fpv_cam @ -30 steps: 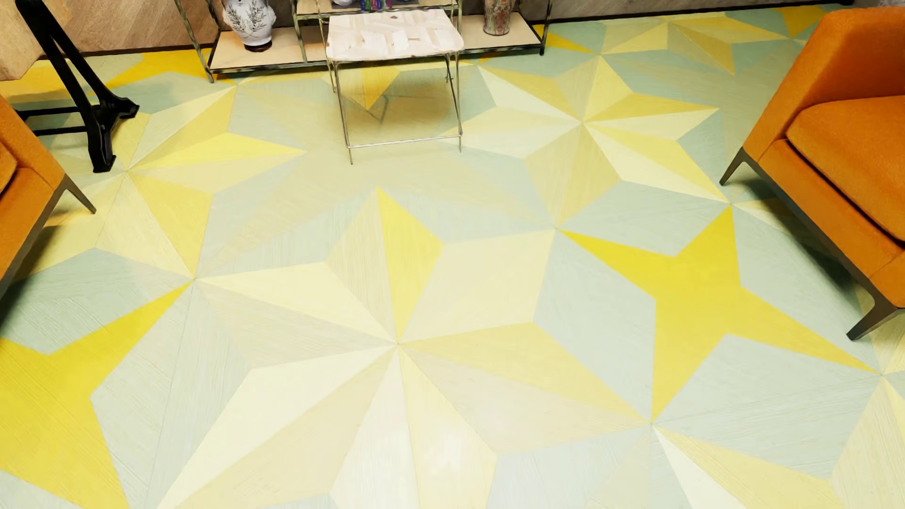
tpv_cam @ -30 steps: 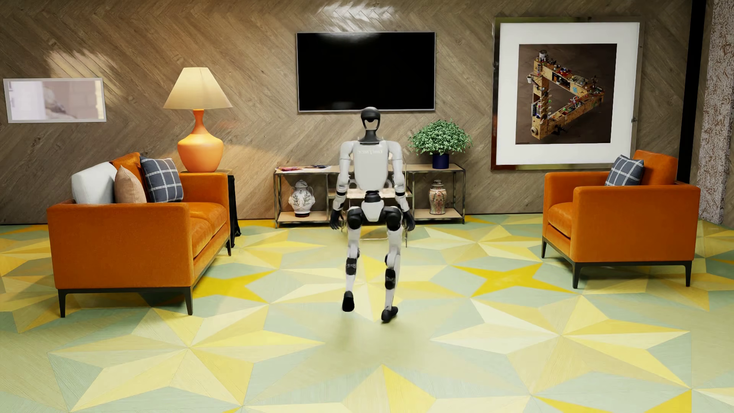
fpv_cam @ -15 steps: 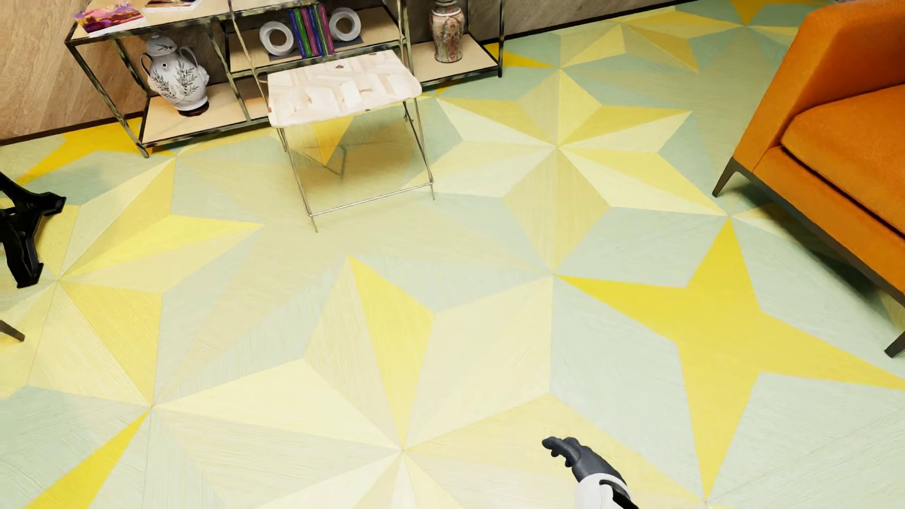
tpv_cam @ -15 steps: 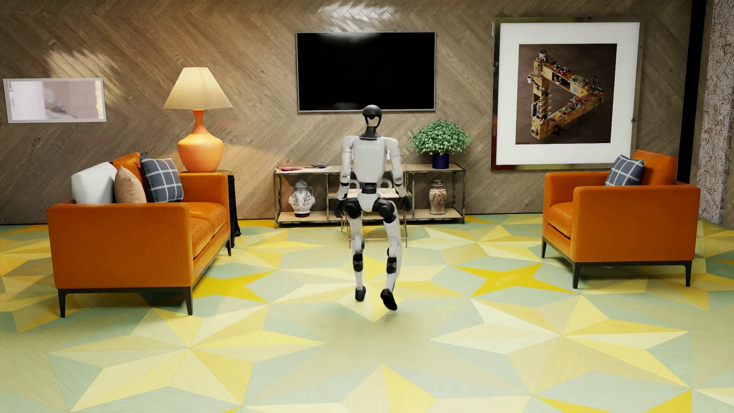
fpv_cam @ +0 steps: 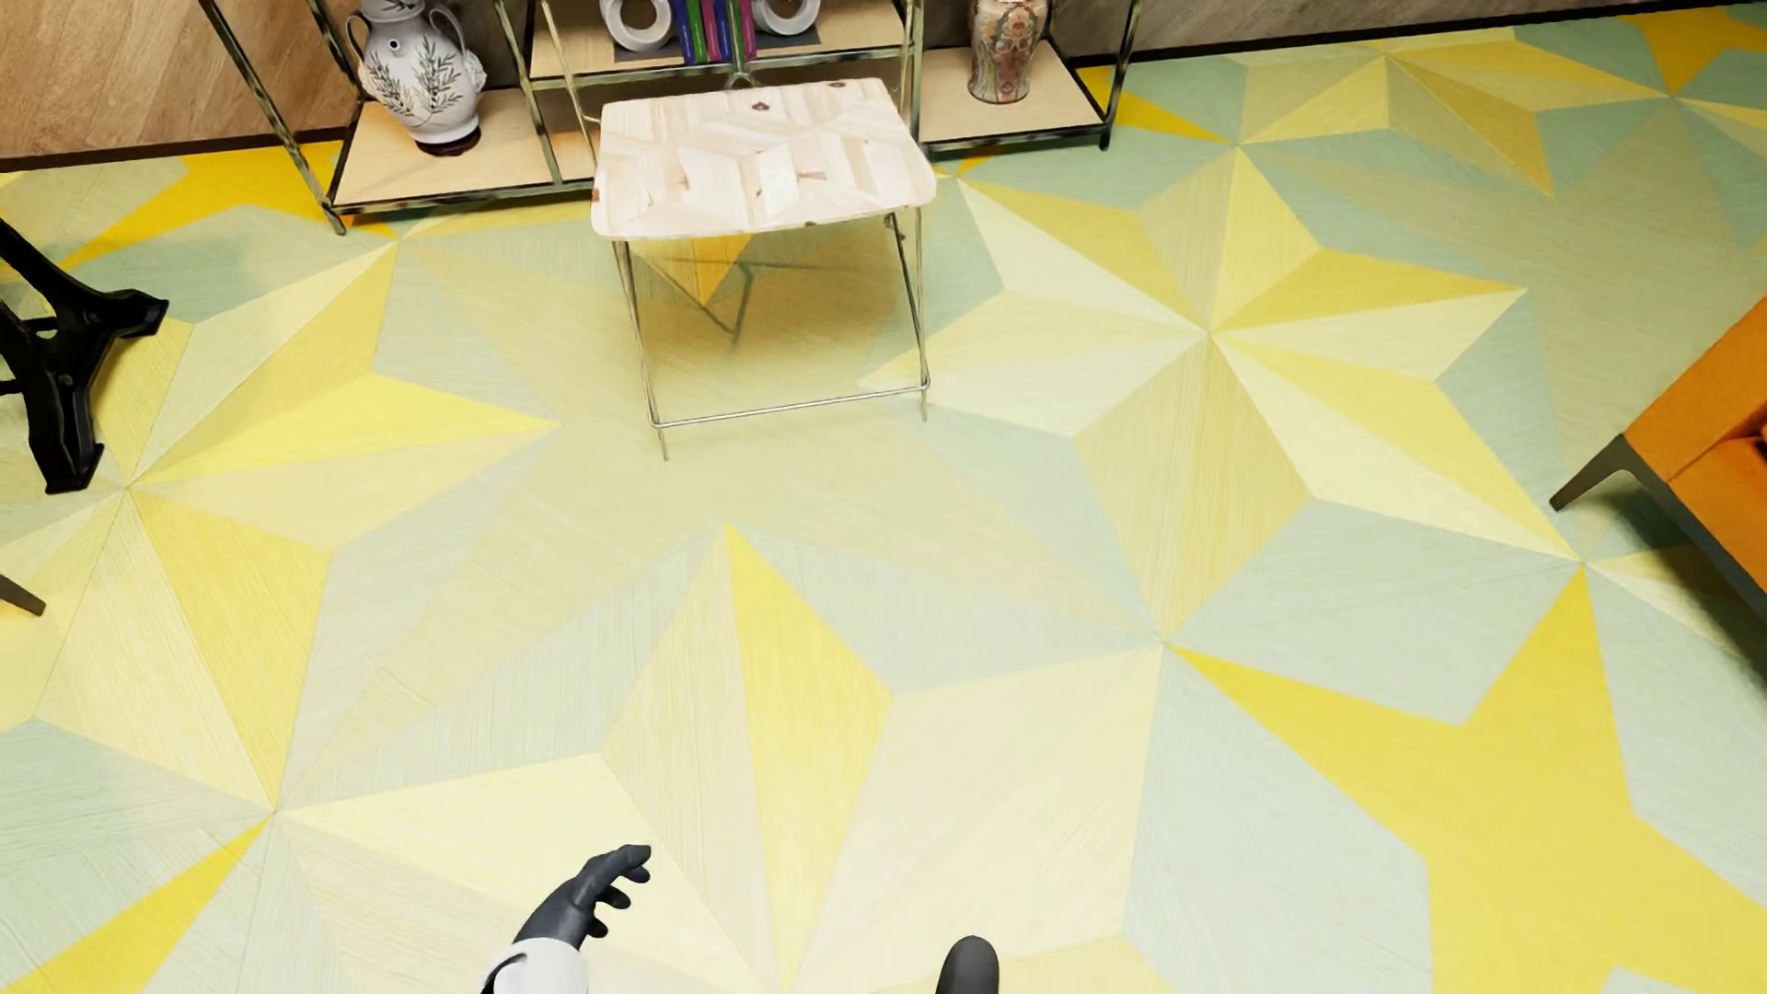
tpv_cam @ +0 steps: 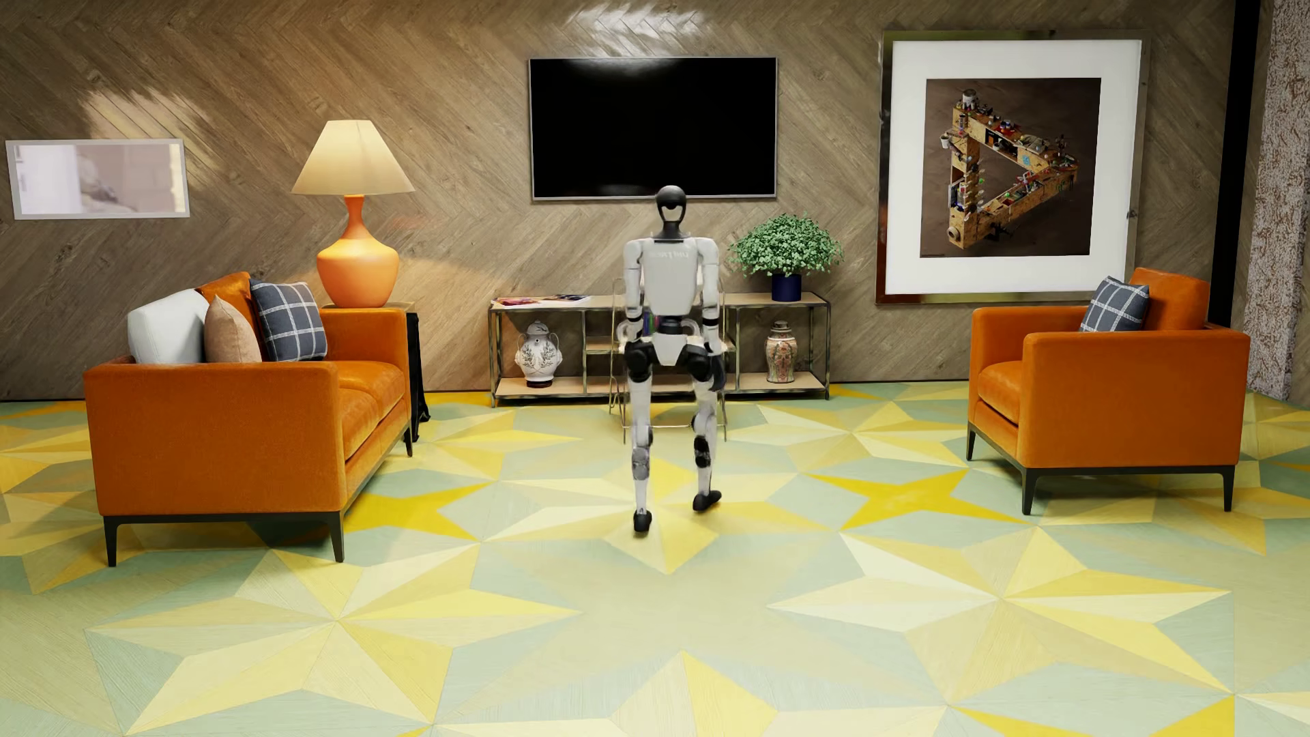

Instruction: Head to the table

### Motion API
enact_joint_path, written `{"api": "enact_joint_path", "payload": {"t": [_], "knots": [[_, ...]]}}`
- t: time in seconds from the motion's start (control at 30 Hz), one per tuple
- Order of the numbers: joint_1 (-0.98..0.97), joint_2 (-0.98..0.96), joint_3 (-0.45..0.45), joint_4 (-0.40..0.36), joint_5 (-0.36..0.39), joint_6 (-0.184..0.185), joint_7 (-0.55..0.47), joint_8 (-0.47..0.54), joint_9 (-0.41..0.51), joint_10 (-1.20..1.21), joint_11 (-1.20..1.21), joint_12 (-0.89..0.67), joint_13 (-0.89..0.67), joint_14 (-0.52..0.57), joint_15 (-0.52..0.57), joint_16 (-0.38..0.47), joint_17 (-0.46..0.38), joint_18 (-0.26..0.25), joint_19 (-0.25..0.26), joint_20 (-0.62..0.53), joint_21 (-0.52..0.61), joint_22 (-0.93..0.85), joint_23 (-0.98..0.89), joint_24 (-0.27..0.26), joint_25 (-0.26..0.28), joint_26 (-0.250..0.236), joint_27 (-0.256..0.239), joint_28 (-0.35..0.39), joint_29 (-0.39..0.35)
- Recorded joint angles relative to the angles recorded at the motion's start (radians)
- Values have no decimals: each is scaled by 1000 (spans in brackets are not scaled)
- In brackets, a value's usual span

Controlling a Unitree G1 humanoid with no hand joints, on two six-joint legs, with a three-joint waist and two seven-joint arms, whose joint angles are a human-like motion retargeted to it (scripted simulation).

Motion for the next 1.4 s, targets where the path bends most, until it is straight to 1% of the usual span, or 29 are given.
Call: {"api": "enact_joint_path", "payload": {"t": [0.07, 0.1, 0.13, 0.17, 0.2, 0.23, 0.27, 0.3, 0.4, 0.43, 0.47, 0.53, 0.6, 0.67, 0.7, 0.73, 0.77, 0.8, 0.83, 0.9, 0.93, 0.97, 1.03, 1.07, 1.1, 1.17, 1.27, 1.33, 1.4], "knots": [[-39, 18, 6, 51, 21, 25, 7, -2, 5, 170, 81, 46, -120, 100, -74, -2, -38, -28, 10, 26, 107, 40, 48, -13, -88, 49, -3, -2, 109], [-89, 41, 11, 73, 30, 31, -26, -23, 8, 294, 103, 58, -176, 190, -110, 20, -60, -71, 4, 14, 151, 67, 37, 4, -126, 63, -24, -68, 144], [-149, 69, 14, 90, 39, 37, -72, -49, 9, 431, 114, 64, -233, 278, -144, 54, -69, -143, 2, 9, 155, 87, 19, 25, -144, 63, -43, -139, 125], [-213, 101, 17, 100, 49, 48, -122, -74, 12, 572, 123, 65, -263, 330, -174, 77, -84, -185, 7, 28, 124, 99, -23, 35, -138, 85, -62, -160, 50], [-277, 129, 19, 119, 56, 62, -150, -97, 16, 687, 133, 70, -303, 328, -201, 84, -91, -187, 15, 62, 82, 99, -54, 33, -118, 101, -75, -113, -42], [-334, 156, 21, 160, 60, 75, -142, -114, 18, 753, 135, 88, -351, 304, -221, 86, -99, -176, 25, 111, 40, 90, -67, 18, -94, 110, -82, -47, -130], [-382, 182, 27, 207, 63, 85, -118, -123, 20, 768, 129, 106, -400, 291, -236, 76, -112, -153, 34, 153, 5, 82, -74, -4, -64, 112, -84, 10, -179], [-418, 205, 36, 244, 66, 93, -92, -125, 20, 735, 124, 123, -450, 272, -249, 68, -133, -141, 43, 179, -5, 74, -80, -26, -47, 107, -89, 25, -187], [-453, 243, 70, 262, 76, 109, -72, -107, 18, 390, 141, 178, -587, 206, -298, 89, -204, -110, 73, 177, 28, 40, -117, -36, -54, 69, -111, -62, -135], [-424, 259, 79, 244, 81, 113, -87, -92, 14, 183, 130, 199, -625, 250, -307, 86, -220, -135, 84, 186, 48, 28, -128, -40, -59, 69, -120, -70, -130], [-372, 279, 81, 247, 80, 116, -43, -75, 9, 28, 104, 218, -659, 322, -308, 71, -232, -106, 92, 196, 73, 23, -134, -44, -65, 74, -129, -59, -130], [-308, 285, 81, 252, 67, 120, 28, -35, 6, -19, 137, 241, -703, 278, -326, 46, -237, -47, 114, 196, 115, 48, -139, -34, -71, 94, -124, -46, -124], [-265, 254, 80, 227, 20, 111, 73, -2, 10, -51, 222, 225, -677, 271, -333, 32, -215, -29, 137, 160, 88, 96, -182, 0, -54, 117, -117, -94, -155], [-232, 169, 78, 198, -35, 97, 129, 65, 18, -71, 369, 216, -609, 252, -289, 22, -168, -19, 171, 136, 65, 88, -229, 28, -16, 106, -146, -143, -182], [-217, 108, 78, 182, -58, 88, 159, 116, 23, -80, 458, 216, -578, 240, -244, 10, -162, -12, 195, 143, 94, 65, -232, 28, -22, 94, -165, -132, -160], [-205, 44, 80, 168, -72, 78, 187, 173, 28, -83, 544, 218, -551, 229, -184, -3, -169, -7, 226, 148, 144, 37, -217, 22, -59, 80, -183, -103, -110], [-197, -11, 84, 159, -80, 68, 212, 221, 32, -83, 617, 219, -525, 218, -149, -11, -173, -4, 282, 151, 180, 13, -185, 17, -95, 64, -188, -65, -61], [-191, -44, 87, 151, -89, 55, 232, 253, 35, -81, 663, 214, -495, 209, -154, -13, -160, -3, 315, 150, 175, -4, -138, 16, -102, 52, -174, -40, -73], [-185, -58, 89, 143, -103, 44, 242, 267, 36, -79, 667, 205, -458, 203, -202, -7, -134, -3, 309, 143, 126, -16, -72, 19, -77, 47, -135, -30, -143], [-168, -13, 87, 129, -118, 26, 241, 249, 31, -101, 528, 186, -376, 202, -260, 19, -58, -6, 253, 128, -64, -43, 45, 23, 80, 39, -46, -34, -261], [-154, 42, 84, 126, -100, 21, 232, 239, 26, -129, 402, 181, -329, 211, -246, 38, -38, -9, 230, 130, -123, -55, 72, 19, 140, 18, -10, -33, -254], [-144, 101, 82, 124, -109, 15, 223, 179, 19, -143, 319, 173, -284, 214, -289, 48, -34, -14, 201, 132, -113, -63, 84, 15, 143, 7, 14, -28, -202], [-124, 207, 72, 125, -103, 6, 200, 95, 7, -175, 170, 164, -191, 226, -316, 67, -75, -24, 183, 146, 13, -85, 75, 0, 64, -10, -40, -20, -38], [-118, 238, 66, 133, -89, 6, 194, 79, 2, -184, 120, 165, -156, 231, -300, 60, -94, -29, 186, 171, 55, -92, 65, -20, 36, -9, -67, -1, 10], [-115, 259, 62, 146, -75, 8, 192, 68, -1, -185, 85, 170, -132, 231, -288, 48, -104, -35, 187, 192, 77, -90, 59, -33, 19, -5, -66, 16, 33], [-105, 285, 57, 173, -45, 15, 196, 58, -5, -186, 42, 174, -121, 229, -274, 28, -109, -46, 183, 205, 120, -56, 43, -42, -23, 15, -44, 21, 48], [-81, 307, 50, 217, -2, 24, 222, 78, -6, -172, 25, 187, -175, 214, -278, 30, -106, -62, 172, 158, 139, 31, 36, 20, -38, 42, -26, -65, 34], [-69, 313, 45, 243, 22, 29, 239, 95, -6, -156, 29, 188, -231, 206, -283, 25, -101, -71, 164, 136, 138, 88, 14, 55, -46, 80, -31, -118, 6], [-56, 313, 42, 263, 39, 35, 254, 110, -6, -146, 43, 191, -283, 199, -291, 16, -89, -78, 159, 139, 137, 114, -40, 64, -50, 105, -62, -137, -26]]}}
